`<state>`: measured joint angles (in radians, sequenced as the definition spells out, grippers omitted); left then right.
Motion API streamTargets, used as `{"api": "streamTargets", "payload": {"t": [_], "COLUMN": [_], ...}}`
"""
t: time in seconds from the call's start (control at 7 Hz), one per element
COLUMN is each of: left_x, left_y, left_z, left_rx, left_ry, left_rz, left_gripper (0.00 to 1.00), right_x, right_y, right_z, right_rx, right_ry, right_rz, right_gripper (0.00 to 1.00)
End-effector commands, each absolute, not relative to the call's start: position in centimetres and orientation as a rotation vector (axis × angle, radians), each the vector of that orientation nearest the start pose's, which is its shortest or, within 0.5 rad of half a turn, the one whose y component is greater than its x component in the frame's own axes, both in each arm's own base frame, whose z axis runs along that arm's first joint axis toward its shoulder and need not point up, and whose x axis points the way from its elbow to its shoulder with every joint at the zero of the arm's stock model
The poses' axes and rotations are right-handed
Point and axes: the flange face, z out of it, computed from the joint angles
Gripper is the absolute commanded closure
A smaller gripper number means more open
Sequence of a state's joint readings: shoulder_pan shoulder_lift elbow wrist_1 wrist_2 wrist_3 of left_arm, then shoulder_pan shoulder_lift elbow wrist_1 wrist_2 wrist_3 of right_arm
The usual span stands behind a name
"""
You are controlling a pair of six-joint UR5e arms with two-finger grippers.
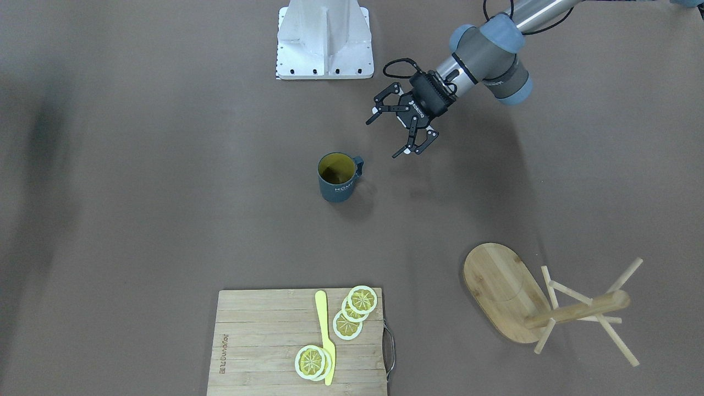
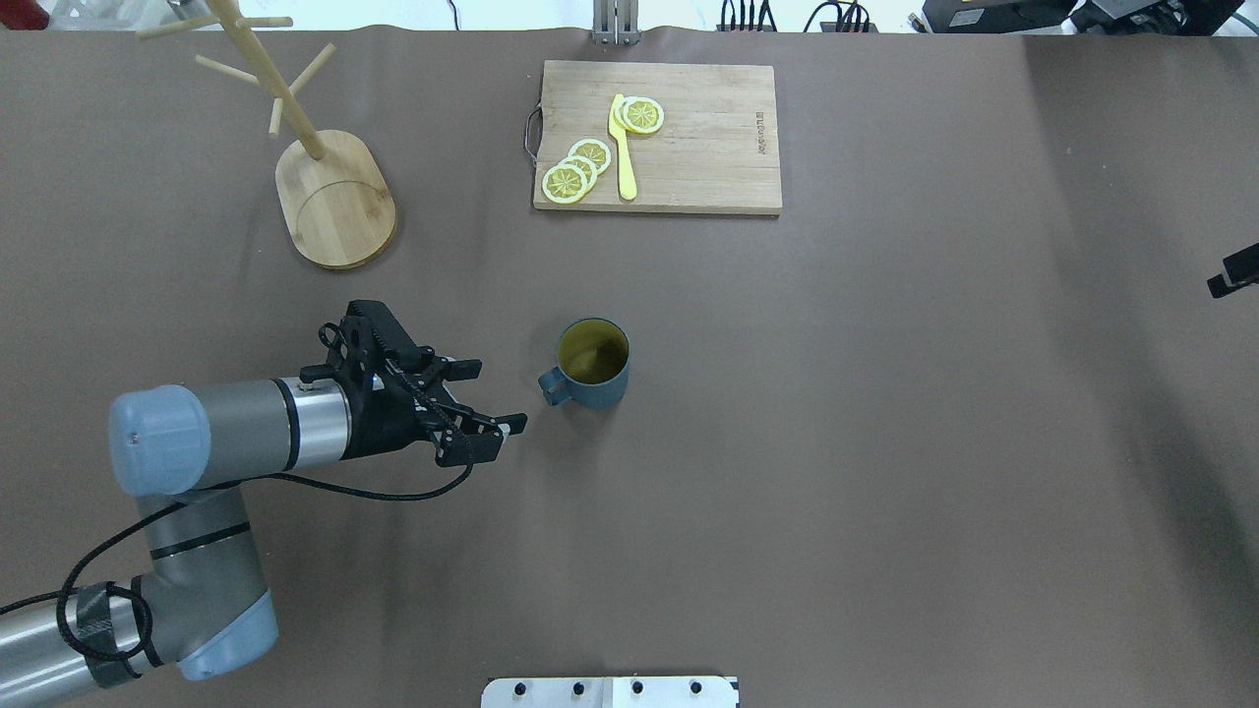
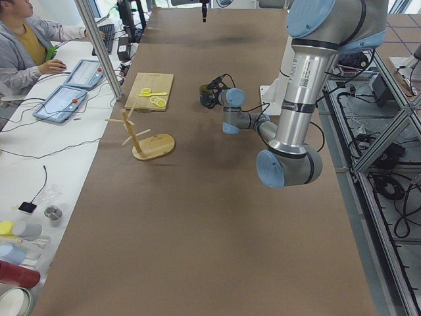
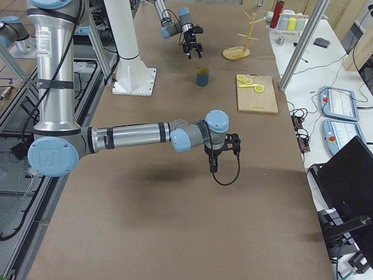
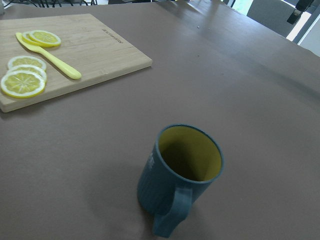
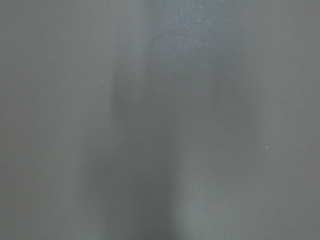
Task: Hang cup on storage rack
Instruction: 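Move the left gripper to the blue mug's handle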
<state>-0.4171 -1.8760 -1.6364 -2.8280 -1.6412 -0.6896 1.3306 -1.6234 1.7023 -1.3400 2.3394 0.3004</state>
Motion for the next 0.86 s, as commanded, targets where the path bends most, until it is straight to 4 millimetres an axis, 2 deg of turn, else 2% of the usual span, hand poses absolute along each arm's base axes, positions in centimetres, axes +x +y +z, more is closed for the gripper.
{"api": "streamTargets", "payload": {"t": [0.0, 0.29, 0.57, 0.71], "left_x": [51.5, 52.4, 53.4, 53.3], "left_y": [-34.7, -35.1, -35.4, -35.5], "left_z": [31.9, 31.6, 31.1, 31.3], "left_rx": [0.947, 0.944, 0.945, 0.946], "left_ry": [1.327, 1.324, 1.321, 1.317], "left_rz": [0.406, 0.407, 0.41, 0.411], "left_gripper": [0.04, 0.08, 0.13, 0.22], "right_x": [-3.1, -2.7, -1.9, -1.8], "right_y": [-47.3, -47.2, -46.4, -46.3], "right_z": [62.1, 62.1, 63.1, 63.2], "right_rx": [0.078, 0.086, 0.1, 0.1], "right_ry": [-0.787, -0.787, -0.774, -0.774], "right_rz": [-0.071, -0.07, -0.108, -0.107], "right_gripper": [0.0, 0.0, 0.0, 0.0]}}
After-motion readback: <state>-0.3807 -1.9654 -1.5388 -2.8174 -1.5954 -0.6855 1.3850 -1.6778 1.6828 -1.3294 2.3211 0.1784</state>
